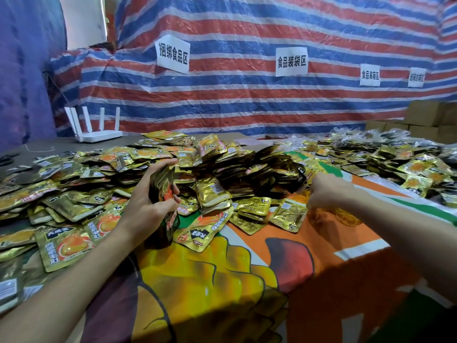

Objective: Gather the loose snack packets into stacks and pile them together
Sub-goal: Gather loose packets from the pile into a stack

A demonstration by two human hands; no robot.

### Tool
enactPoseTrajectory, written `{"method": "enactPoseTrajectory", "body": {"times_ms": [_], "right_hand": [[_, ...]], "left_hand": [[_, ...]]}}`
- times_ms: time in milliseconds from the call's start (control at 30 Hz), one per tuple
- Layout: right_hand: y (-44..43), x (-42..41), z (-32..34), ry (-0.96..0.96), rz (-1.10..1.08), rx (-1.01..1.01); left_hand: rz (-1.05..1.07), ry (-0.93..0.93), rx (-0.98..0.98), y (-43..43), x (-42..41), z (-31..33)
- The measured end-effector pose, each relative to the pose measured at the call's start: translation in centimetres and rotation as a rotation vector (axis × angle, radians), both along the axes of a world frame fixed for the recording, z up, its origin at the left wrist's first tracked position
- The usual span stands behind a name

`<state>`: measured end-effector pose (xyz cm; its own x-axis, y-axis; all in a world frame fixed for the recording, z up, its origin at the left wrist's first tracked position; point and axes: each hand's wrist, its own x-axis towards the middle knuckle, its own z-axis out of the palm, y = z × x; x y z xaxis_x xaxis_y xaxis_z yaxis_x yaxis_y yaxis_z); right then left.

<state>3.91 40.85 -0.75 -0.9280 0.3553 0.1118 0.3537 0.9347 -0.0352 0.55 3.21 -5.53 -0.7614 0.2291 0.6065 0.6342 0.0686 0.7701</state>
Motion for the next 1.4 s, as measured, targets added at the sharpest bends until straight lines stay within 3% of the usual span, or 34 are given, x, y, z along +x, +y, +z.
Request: {"method": "enactPoseTrajectory", "body": {"times_ms": [167, 333, 433, 567, 700, 933, 1000, 1067, 1200, 1400], "right_hand": [[-0.2, 0.2, 0.8, 0.072, -0.002, -0.053], [-3.2, 0.1, 2.5, 0.334, 0.13, -0.014], [-8.3, -0.4, 3.3, 0.378, 0.394, -0.243], [-16.1, -1.5, 2.9, 0.242, 0.675, -0.672], [-21.5, -3.9, 1.4, 0.167, 0.742, -0.956], [-23.4, -6.2, -1.9, 0.393, 0.726, -1.164], [-22.8, -6.6, -2.1, 0.387, 0.675, -1.153], [-22.1, -6.5, -2.1, 0.264, 0.684, -1.218], [-21.1, -5.7, -1.1, -0.093, 0.831, -1.753], [-20.7, -5.2, -0.5, -0.02, 0.892, -2.19]], "left_hand": [[-0.01, -0.012, 0.01, 0.0, 0.2, 0.1], [-0.007, -0.057, 0.06, 0.1, 0.7, 0.4], [-0.008, -0.147, 0.182, 0.2, 0.9, 0.9], [-0.027, -0.316, 0.315, -0.4, 1.3, 1.9], [-0.026, -0.527, 0.394, -1.1, 1.2, 2.1], [0.052, -0.725, 0.343, -2.6, -0.1, 1.8], [-0.021, -0.763, 0.365, -2.9, -0.3, 2.0], [-0.165, -0.778, 0.433, -3.0, -0.2, 2.2], [-0.374, -0.782, 0.541, -3.2, -0.1, 2.2], [-0.576, -0.817, 0.43, -2.9, 0.5, 2.3]]}}
